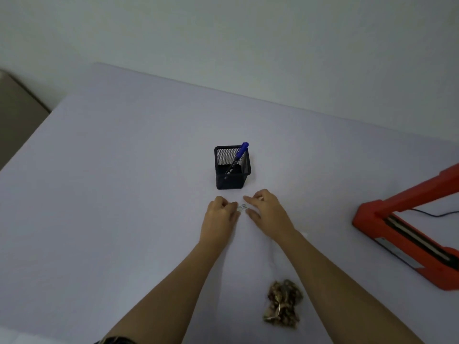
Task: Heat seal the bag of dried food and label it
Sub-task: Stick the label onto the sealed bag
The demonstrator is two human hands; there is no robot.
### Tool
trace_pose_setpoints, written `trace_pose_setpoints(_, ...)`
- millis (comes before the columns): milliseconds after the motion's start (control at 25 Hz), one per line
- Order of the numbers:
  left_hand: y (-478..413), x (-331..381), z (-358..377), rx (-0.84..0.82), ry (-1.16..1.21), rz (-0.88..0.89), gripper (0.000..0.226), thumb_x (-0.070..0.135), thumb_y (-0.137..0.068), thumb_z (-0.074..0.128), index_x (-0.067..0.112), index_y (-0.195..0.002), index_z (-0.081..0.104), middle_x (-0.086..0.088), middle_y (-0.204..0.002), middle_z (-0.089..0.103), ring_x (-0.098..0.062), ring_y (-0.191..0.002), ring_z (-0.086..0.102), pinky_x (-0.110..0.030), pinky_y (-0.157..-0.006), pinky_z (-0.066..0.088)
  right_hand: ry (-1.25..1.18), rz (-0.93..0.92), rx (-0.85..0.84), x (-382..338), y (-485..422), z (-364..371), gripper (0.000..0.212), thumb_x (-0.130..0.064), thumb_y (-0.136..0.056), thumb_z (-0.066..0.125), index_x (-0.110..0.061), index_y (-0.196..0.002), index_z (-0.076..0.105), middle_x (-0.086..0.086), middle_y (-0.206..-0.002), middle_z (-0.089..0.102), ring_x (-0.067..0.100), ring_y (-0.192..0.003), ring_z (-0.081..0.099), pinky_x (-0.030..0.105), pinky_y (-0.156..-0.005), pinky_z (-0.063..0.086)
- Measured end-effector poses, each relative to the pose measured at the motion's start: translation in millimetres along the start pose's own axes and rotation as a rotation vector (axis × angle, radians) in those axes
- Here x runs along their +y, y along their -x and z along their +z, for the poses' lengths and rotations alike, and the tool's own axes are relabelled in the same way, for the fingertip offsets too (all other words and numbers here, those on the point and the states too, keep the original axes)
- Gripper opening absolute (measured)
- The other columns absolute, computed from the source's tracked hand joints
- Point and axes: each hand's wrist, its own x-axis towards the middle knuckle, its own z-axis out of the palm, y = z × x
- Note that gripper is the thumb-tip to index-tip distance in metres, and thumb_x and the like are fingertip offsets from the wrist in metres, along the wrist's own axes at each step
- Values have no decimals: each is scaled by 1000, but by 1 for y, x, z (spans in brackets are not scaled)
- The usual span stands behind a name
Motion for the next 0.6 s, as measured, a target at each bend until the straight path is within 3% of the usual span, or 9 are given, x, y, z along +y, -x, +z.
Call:
trace_pose_setpoints(120, 2, -5, 4, 66, -2, 51, 14, 6, -75, 76, 2, -88, 73, -14, -79, 61, -30, -69, 59, -26, -63, 41, -28, -34, 39, 0, 3, 2, 29, -16, -87, 60, -12, -116, 64, 13, -111, 55, 25, -102, 51, 35, -84, 48)
trace_pose_setpoints(440, -9, -6, 4, -4, 89, -4, 17, 6, -83, 65, 4, -98, 71, -12, -98, 63, -25, -93, 56, -23, -78, 40, -116, -27, 59, 3, 8, 3, 14, -11, -83, 62, -10, -96, 66, 7, -98, 59, 22, -94, 54, 30, -84, 45)
trace_pose_setpoints(600, -1, -6, -5, -29, 141, 49, 8, 6, -83, 66, 5, -88, 71, -8, -88, 70, -22, -83, 62, -28, -76, 49, -252, 80, 22, -8, 16, -3, 7, -14, -85, 62, -11, -90, 65, 4, -89, 67, 17, -83, 62, 29, -79, 51)
